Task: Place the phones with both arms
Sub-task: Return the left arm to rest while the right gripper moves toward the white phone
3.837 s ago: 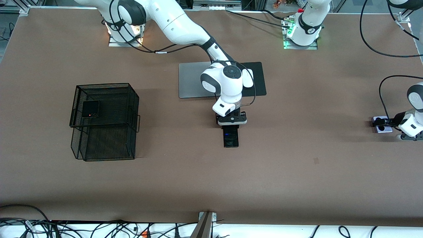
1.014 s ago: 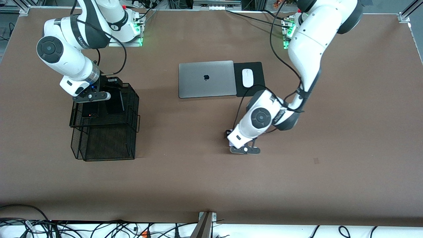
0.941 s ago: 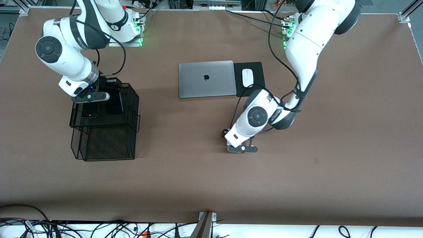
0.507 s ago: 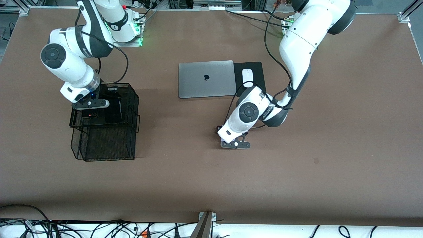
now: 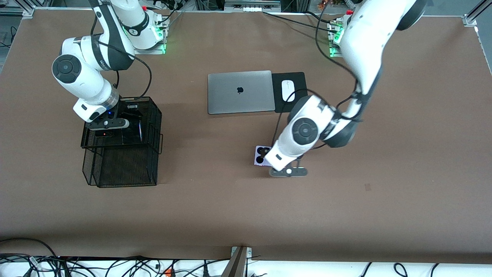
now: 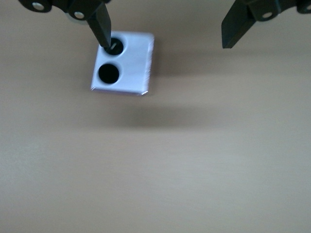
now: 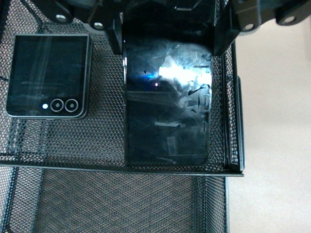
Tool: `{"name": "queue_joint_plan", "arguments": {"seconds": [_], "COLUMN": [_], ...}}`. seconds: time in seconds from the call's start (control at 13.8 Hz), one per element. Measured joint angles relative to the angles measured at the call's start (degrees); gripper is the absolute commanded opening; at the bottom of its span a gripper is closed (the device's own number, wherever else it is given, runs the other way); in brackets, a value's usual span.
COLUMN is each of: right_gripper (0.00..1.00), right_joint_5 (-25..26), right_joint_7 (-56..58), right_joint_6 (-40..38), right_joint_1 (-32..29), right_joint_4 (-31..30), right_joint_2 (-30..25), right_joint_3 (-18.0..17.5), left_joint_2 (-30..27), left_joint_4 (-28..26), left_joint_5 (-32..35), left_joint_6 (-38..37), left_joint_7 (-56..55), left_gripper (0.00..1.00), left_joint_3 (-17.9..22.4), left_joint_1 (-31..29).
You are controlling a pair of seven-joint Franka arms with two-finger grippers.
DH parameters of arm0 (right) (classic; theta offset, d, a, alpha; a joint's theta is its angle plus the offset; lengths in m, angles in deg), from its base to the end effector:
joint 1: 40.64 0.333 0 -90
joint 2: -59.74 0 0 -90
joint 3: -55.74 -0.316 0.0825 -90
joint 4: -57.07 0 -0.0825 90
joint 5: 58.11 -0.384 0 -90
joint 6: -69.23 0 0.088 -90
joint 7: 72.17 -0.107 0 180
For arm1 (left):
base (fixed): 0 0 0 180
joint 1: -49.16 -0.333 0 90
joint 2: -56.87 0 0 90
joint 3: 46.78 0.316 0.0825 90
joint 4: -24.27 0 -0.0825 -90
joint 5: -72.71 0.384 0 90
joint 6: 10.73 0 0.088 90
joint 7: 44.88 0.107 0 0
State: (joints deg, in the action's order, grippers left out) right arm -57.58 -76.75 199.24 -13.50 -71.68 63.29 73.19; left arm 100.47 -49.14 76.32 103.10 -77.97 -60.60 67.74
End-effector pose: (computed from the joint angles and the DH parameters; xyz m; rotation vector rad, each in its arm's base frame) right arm 0.5176 0.0885 0.3369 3.1076 0.1485 -0.0524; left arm 0.6485 -0.3559 0.3030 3.0645 0.0720 -0.1360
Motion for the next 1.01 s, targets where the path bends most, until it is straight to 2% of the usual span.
{"name": "queue_joint_plan", "arguments": {"seconds": [0.07, 0.14, 0.22, 0.29, 0.51, 0.65, 0.87, 1.01], "right_gripper": [0.66, 0.77, 0.92, 1.0, 1.0, 1.0, 1.0, 1.0], "right_joint_5": [0.0, -0.1, -0.1, -0.1, -0.1, -0.1, -0.3, -1.3], "right_joint_7": [0.0, -0.1, -0.2, -0.4, -1.4, -1.6, -1.6, -1.9], "right_joint_6": [0.0, 0.0, 0.0, 0.0, -0.8, -5.2, -16.2, -20.6], "right_joint_1": [0.0, 0.0, 0.0, 0.0, -0.1, -0.1, -0.1, -0.1], "right_joint_4": [0.0, 0.0, 0.0, 0.0, 0.1, 2.2, 10.9, 16.5], "right_joint_2": [0.3, 0.7, 1.1, 1.6, 2.7, 2.7, 2.3, 1.9], "right_joint_3": [0.0, -0.1, -0.1, -0.1, -0.2, -0.2, -0.3, -1.7], "left_joint_2": [-2.9, -5.8, -8.3, -10.5, -16.2, -20.4, -26.0, -29.3], "left_joint_4": [0.1, 0.1, 0.1, 0.1, 0.1, 0.1, -0.2, -2.4], "left_joint_5": [0.0, 0.0, 0.0, 0.1, 0.1, 0.0, 0.0, 0.0], "left_joint_6": [-4.8, -9.4, -13.4, -16.5, -24.4, -30.6, -34.2, -33.2], "left_joint_7": [1.4, 4.4, 8.6, 12.9, 24.3, 27.2, 27.9, 28.9], "left_gripper": [1.0, 1.0, 1.0, 1.0, 1.0, 1.0, 1.0, 1.0], "left_joint_3": [0.2, 0.3, 0.5, 0.7, 0.9, 1.0, 1.3, 3.7], "left_joint_1": [-1.3, -3.1, -5.4, -8.0, -16.9, -20.4, -23.3, -23.2]}}
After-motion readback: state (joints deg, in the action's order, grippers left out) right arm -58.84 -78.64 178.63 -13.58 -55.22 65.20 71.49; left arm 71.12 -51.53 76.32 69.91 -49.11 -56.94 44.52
